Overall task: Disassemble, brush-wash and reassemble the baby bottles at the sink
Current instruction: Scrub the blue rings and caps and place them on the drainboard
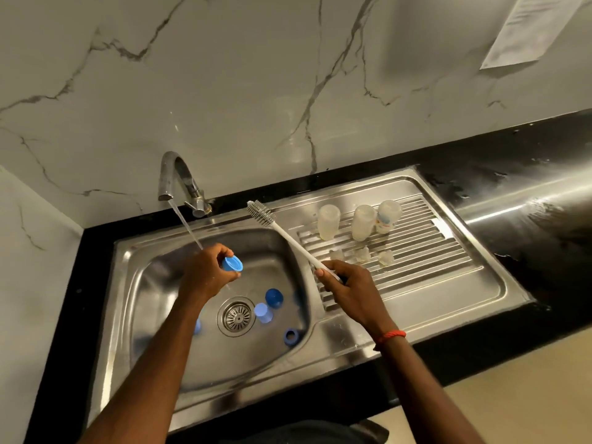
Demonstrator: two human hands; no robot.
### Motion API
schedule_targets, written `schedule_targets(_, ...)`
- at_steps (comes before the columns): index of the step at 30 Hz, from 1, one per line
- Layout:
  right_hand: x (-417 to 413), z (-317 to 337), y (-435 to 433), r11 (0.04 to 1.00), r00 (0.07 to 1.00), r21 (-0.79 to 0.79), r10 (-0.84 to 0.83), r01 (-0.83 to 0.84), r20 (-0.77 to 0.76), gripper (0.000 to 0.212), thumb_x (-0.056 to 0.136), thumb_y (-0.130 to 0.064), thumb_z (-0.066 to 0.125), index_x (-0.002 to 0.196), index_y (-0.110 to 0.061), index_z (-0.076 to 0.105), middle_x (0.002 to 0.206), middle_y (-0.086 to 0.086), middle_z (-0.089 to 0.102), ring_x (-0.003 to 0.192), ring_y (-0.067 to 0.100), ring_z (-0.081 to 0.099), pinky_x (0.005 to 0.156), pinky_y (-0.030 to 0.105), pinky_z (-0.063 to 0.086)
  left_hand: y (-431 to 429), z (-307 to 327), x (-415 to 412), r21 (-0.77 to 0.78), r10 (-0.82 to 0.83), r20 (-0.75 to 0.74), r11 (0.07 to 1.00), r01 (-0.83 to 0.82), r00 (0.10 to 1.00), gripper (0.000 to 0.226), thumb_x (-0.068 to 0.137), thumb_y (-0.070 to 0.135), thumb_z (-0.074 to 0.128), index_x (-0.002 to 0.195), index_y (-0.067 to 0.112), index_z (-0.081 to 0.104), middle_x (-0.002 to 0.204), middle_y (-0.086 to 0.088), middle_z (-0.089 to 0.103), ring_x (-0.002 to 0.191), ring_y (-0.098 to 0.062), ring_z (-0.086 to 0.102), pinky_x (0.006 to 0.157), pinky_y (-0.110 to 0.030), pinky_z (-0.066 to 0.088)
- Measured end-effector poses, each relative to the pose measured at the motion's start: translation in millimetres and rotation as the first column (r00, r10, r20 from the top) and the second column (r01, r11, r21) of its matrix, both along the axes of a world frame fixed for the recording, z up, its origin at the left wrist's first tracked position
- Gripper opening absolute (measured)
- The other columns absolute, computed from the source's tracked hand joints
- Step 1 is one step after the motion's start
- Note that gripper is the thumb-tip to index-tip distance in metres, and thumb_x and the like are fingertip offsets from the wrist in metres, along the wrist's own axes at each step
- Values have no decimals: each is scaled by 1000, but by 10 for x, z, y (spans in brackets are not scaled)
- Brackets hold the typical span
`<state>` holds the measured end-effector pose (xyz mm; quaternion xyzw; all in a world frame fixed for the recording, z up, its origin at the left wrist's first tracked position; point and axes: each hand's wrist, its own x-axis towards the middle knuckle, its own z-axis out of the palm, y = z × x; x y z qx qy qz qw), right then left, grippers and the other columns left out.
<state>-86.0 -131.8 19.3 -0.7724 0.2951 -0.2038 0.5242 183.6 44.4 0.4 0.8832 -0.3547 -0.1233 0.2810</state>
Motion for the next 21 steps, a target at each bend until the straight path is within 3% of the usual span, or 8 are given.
schedule_targets(3,-63,19,-4,1000,1000,5,-26,26,16,19,95,-39,65,100,-24,74,76,1,71,67,15,68,61,32,60,-110,61,-98,-29,-67,-30,997,66,997,50,73,7,86,120,7,68,111,-11,72,96,-24,70,86,-34,58)
schedule_targets(6,-145,41,-16,998,998,-8,-57,57,18,19,95,-40,64,103,-26,75,75,-9,70,68,10,67,64,30,58,-250,155,-300,-61,-127,-68,991,123,990,56,77,5,80,130,15,63,111,-3,71,91,-13,69,82,-19,54)
schedule_targets(10,-290,24,-88,995,995,-24,-97,97,12,22,94,-48,62,103,-32,74,75,-8,69,66,14,64,67,42,56,-418,203,-478,-63,-243,-212,970,235,947,69,65,0,86,116,24,48,99,1,66,87,-12,68,74,-21,57)
schedule_targets(14,-429,77,-174,987,987,-26,-156,157,29,20,95,-42,63,101,-27,75,73,-5,69,64,11,64,61,33,54,-441,144,-470,226,-348,-165,898,378,923,58,53,13,94,91,24,52,85,3,64,75,-17,67,64,-27,58)
schedule_targets(16,-494,114,-201,982,981,-22,-189,190,34,20,95,-41,63,100,-26,76,71,-5,69,64,15,63,61,37,53,-456,134,-476,285,-382,-161,865,413,910,55,52,17,97,88,23,55,83,3,64,71,-16,65,64,-29,58)
schedule_targets(21,-639,159,-256,967,966,4,-255,255,48,17,94,-44,62,97,-34,74,68,-8,67,61,19,59,63,44,53,-775,268,-678,143,-475,-79,865,481,877,50,63,33,94,103,23,67,98,6,66,83,-6,62,69,-20,55)
